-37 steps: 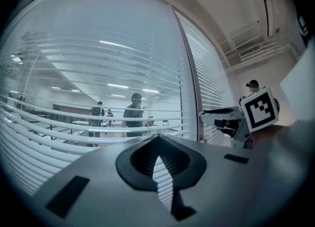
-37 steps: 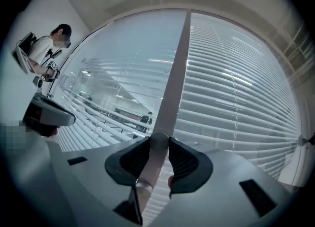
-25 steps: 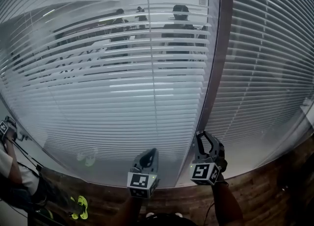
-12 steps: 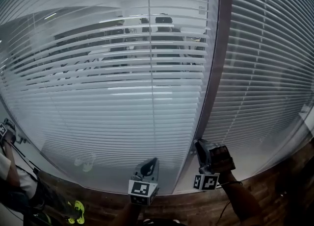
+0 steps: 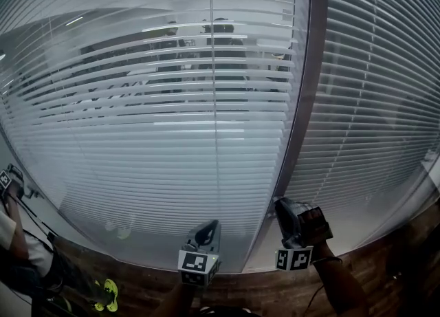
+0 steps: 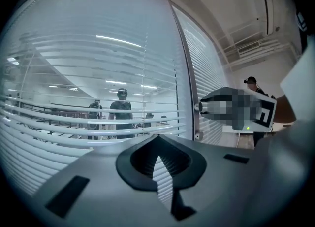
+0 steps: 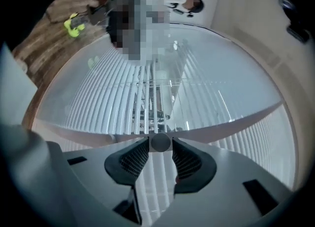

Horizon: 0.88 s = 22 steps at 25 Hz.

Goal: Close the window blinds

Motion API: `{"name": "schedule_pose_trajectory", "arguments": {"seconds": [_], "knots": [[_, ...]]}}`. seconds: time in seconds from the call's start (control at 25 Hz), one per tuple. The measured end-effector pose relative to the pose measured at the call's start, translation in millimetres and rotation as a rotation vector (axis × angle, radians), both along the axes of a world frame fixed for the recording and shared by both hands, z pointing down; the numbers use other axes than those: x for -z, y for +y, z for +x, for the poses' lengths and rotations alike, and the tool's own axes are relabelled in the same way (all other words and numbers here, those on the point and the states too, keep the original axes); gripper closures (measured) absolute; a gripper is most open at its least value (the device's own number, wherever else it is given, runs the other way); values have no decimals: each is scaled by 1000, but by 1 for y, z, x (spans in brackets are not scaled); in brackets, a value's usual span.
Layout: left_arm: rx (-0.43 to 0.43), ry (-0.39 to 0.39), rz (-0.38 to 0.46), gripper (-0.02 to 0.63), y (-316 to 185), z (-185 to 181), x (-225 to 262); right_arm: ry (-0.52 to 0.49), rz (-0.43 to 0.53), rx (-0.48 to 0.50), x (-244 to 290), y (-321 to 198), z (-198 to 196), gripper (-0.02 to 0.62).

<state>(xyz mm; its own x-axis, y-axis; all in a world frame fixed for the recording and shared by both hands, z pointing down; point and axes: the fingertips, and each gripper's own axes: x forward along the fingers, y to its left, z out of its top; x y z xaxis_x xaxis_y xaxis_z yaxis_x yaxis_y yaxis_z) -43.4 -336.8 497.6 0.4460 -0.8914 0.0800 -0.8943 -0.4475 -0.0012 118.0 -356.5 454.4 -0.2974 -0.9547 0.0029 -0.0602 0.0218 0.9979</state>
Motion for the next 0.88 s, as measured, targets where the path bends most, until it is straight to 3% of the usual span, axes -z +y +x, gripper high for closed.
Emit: {"name": "schedule_pose_trajectory", "arguments": {"seconds": [0.24,0.48,0.64,0.88], "knots": [[-1,-1,-4,606,9,0,5,-675,-185,-15,13,15,10,442],[12,-4,-21,606,8,1,0,-1216,-277,2,18,2,15,442],[3,-4,-17,606,11,5,2,-1384,-289,-45,24,-5,15,442],[27,0,-19,606,13,-4,4,-1439,-273,-73,14,-13,20,465]]}}
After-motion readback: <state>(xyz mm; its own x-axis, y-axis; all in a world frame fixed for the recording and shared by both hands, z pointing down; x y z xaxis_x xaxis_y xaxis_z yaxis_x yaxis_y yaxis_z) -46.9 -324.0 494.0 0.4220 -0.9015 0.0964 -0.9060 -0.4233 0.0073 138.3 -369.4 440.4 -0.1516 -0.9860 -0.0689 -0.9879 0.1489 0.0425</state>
